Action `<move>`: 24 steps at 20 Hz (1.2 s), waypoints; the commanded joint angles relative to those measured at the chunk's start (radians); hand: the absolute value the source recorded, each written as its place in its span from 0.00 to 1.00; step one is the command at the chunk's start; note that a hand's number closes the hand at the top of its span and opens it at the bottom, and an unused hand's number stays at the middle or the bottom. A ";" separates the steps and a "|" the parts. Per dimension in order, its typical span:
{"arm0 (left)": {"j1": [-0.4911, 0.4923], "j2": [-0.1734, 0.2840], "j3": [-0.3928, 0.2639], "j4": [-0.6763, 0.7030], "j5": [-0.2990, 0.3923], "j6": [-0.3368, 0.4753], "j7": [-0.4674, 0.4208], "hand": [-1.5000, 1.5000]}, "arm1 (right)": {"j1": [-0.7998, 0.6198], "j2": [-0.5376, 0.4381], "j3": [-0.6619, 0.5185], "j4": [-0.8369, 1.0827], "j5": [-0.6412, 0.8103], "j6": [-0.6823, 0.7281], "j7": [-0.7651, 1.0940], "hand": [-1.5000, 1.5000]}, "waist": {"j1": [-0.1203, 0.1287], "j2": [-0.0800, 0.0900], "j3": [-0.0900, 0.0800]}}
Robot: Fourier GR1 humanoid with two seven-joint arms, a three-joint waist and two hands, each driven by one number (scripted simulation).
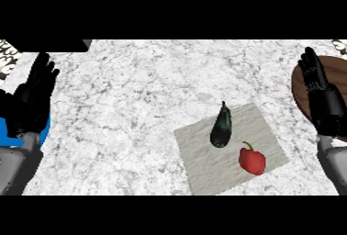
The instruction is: Pick the eggplant from the placemat and place it in the bowl
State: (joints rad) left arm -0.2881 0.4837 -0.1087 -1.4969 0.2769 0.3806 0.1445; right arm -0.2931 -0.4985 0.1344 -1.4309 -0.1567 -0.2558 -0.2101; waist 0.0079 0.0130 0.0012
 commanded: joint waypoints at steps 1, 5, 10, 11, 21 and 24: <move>0.008 -0.034 -0.029 -0.044 -0.037 0.024 0.030 0.50 | -0.001 0.076 0.059 -0.006 0.017 -0.025 0.145 1.00 | -0.004 -0.014 -0.001; 0.029 -0.095 -0.113 -0.017 -0.022 -0.059 -0.079 0.50 | 0.002 0.244 0.161 0.095 -0.066 -0.075 0.449 1.00 | 0.017 0.000 -0.006; 0.075 -0.125 -0.150 -0.035 -0.015 -0.057 -0.059 0.50 | 0.074 0.287 0.097 0.115 0.161 -0.519 0.486 0.00 | -0.034 -0.024 -0.006; 0.091 -0.121 -0.158 -0.034 -0.015 -0.074 -0.068 0.50 | 0.053 0.357 0.106 0.094 0.178 -0.594 0.488 0.00 | -0.019 -0.023 -0.005; 0.080 -0.176 -0.185 -0.028 -0.065 -0.050 -0.058 0.50 | -0.060 0.307 0.210 -0.044 0.702 -0.712 0.954 0.00 | -0.024 -0.021 -0.006; 0.116 -0.154 -0.170 -0.034 -0.062 -0.064 -0.085 0.50 | -0.065 0.283 0.200 -0.092 0.795 -0.568 1.169 0.00 | -0.032 -0.026 -0.007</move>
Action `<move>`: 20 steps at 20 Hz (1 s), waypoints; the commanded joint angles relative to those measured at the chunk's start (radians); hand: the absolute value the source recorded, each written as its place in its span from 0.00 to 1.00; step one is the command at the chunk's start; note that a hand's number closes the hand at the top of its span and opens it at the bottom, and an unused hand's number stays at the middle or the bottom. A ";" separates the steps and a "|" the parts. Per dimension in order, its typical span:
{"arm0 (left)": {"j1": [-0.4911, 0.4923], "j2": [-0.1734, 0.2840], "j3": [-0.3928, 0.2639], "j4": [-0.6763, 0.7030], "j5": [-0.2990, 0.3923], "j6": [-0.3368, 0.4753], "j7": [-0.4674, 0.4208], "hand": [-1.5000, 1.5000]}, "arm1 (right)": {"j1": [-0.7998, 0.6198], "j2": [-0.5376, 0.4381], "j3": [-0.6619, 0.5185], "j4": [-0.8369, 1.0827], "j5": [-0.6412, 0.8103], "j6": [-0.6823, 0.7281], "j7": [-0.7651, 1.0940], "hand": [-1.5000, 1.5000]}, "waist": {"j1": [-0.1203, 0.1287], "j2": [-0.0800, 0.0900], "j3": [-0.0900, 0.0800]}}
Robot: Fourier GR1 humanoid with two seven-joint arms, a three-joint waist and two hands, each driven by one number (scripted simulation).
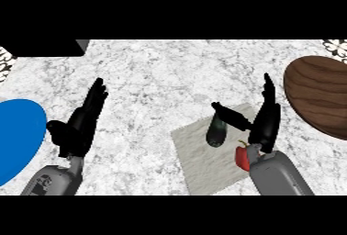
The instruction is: Pick the eggplant from the placemat and place it in the bowl
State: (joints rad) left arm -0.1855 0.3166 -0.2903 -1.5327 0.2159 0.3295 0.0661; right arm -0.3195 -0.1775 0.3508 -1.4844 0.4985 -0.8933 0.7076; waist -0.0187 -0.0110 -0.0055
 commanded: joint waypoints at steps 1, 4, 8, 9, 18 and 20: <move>0.004 -0.026 -0.009 0.033 -0.019 0.010 -0.020 0.50 | -0.047 -0.044 -0.013 -0.069 0.153 0.132 0.311 0.00 | -0.015 -0.002 -0.001; -0.028 -0.030 0.003 0.019 -0.013 -0.005 -0.003 0.50 | -0.139 -0.071 -0.103 -0.099 0.122 0.273 0.454 0.00 | 0.006 0.006 0.003; 0.040 -0.001 0.024 0.007 0.014 -0.065 -0.062 0.50 | -0.186 -0.042 -0.121 -0.097 0.067 0.394 0.582 0.00 | 0.020 0.007 0.003; 0.026 -0.036 -0.003 0.022 -0.024 -0.026 -0.057 0.50 | -0.178 -0.028 -0.112 -0.100 0.076 0.401 0.597 0.00 | 0.015 0.007 0.004; 0.042 -0.019 0.045 0.042 0.009 -0.087 -0.083 0.50 | -0.113 0.031 -0.091 -0.137 0.006 0.507 0.709 0.00 | 0.011 0.007 0.004; -0.001 -0.038 0.030 0.037 -0.027 -0.049 -0.017 0.50 | -0.104 0.042 -0.103 -0.094 -0.009 0.508 0.654 0.00 | 0.014 0.009 0.005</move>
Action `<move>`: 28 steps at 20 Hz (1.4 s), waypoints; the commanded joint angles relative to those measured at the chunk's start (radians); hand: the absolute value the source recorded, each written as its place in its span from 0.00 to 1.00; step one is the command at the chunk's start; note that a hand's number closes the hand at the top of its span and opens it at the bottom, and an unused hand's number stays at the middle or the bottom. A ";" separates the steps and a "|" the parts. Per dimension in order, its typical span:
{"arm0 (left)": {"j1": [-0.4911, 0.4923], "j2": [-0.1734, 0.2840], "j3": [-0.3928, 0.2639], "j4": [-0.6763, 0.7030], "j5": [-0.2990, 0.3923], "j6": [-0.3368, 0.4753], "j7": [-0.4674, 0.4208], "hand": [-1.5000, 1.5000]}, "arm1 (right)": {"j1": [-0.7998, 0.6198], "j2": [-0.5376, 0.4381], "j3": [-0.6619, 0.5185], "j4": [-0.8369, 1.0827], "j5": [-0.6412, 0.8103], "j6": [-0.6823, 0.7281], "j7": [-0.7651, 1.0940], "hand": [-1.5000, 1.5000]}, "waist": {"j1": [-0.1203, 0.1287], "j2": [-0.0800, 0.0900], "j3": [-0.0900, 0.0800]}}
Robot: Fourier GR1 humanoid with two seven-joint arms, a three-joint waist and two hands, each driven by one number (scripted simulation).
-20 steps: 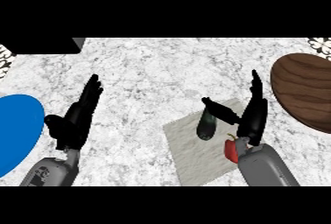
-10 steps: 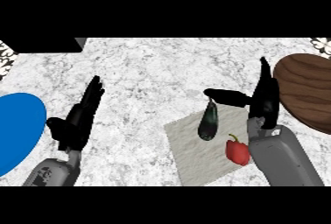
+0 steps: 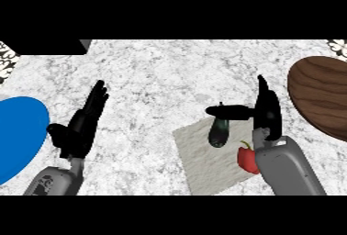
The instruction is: Pick the eggplant from the placemat and place it in the bowl
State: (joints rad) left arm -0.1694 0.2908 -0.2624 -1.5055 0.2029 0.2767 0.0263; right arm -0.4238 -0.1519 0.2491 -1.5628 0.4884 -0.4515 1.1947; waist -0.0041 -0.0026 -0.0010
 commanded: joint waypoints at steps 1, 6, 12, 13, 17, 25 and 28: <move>0.035 0.018 0.027 -0.005 0.009 -0.052 -0.034 0.50 | 0.012 0.034 -0.006 -0.023 -0.002 0.051 0.137 0.00 | 0.005 0.001 0.001; 0.018 0.009 0.061 -0.014 0.005 -0.067 -0.006 0.50 | 0.098 0.078 0.027 -0.117 0.045 0.037 0.133 0.00 | 0.004 0.001 0.001; 0.065 -0.065 0.012 -0.030 -0.080 -0.033 -0.017 0.50 | 0.120 0.111 -0.046 -0.170 0.022 0.032 0.046 0.00 | 0.005 0.001 0.001; 0.031 -0.077 0.051 0.027 -0.069 -0.051 -0.031 0.50 | 0.119 0.105 -0.072 -0.143 0.021 0.035 0.002 0.00 | 0.004 0.002 0.001; -0.005 -0.068 0.065 0.026 -0.081 -0.071 -0.012 0.50 | 0.143 0.150 0.004 -0.139 0.057 -0.071 0.019 0.00 | 0.004 0.003 0.001; 0.018 -0.089 0.082 0.005 -0.101 -0.079 0.005 0.50 | 0.157 0.152 -0.101 -0.079 -0.067 -0.062 -0.089 0.00 | 0.006 0.003 0.001; 0.052 -0.105 0.036 -0.126 -0.140 -0.038 0.100 0.50 | 0.181 0.152 0.005 -0.038 -0.058 -0.194 -0.097 0.00 | 0.011 0.002 0.002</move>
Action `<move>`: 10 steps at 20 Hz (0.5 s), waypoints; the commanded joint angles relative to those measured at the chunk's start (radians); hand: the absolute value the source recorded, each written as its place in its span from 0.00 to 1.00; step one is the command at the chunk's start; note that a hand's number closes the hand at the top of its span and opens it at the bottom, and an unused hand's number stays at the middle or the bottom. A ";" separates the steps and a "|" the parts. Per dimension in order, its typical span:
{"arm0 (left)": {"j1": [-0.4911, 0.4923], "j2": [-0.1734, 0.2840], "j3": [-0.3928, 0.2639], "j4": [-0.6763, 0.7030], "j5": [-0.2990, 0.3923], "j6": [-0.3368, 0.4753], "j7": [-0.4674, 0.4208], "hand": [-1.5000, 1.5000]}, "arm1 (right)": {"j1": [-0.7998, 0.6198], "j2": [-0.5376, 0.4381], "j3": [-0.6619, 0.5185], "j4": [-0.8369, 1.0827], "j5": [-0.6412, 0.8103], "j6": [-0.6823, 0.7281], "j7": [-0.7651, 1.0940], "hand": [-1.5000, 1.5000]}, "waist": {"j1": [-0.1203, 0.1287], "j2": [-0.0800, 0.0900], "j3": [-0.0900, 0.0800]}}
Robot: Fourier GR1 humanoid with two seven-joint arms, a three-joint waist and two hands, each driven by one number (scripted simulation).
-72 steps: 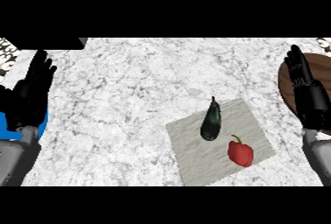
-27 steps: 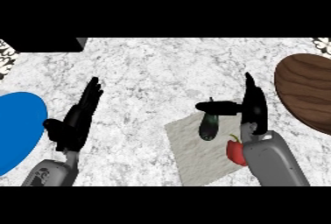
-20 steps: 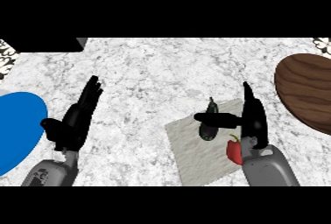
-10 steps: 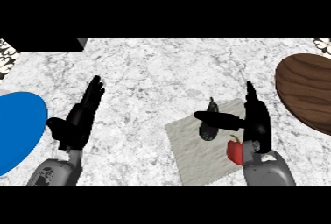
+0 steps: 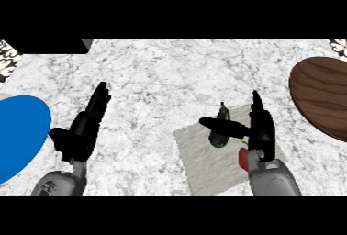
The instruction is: Pick the eggplant from the placemat and place it in the bowl
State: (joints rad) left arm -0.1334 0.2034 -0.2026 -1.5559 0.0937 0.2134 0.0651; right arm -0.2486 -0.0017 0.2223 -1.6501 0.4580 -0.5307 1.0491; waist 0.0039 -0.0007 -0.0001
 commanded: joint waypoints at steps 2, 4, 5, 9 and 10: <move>-0.074 -0.007 0.062 0.078 0.030 -0.050 0.006 0.50 | 0.075 0.002 0.076 0.029 -0.031 -0.130 0.005 0.00 | -0.006 0.001 0.000; -0.034 -0.004 0.083 0.056 0.015 -0.061 -0.034 0.50 | 0.019 0.002 0.016 0.065 -0.061 -0.099 -0.013 0.00 | -0.003 0.001 0.000; 0.000 -0.035 0.016 0.003 -0.040 -0.022 0.004 0.50 | 0.063 0.002 0.112 0.086 -0.059 -0.176 -0.034 0.00 | -0.001 0.000 0.000; 0.010 -0.037 0.057 0.057 -0.008 -0.078 -0.043 0.50 | -0.035 0.002 0.018 0.198 -0.052 -0.116 -0.019 0.00 | -0.001 0.001 0.000; -0.005 -0.032 0.057 0.024 -0.034 -0.062 0.000 0.50 | 0.044 0.002 0.048 0.158 -0.029 -0.099 -0.032 0.00 | -0.004 0.000 0.000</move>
State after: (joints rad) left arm -0.1471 0.1685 -0.1616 -1.5254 0.0692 0.1744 0.0572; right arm -0.2382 -0.0006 0.2659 -1.5058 0.4015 -0.6343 0.9882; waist 0.0026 0.0001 0.0000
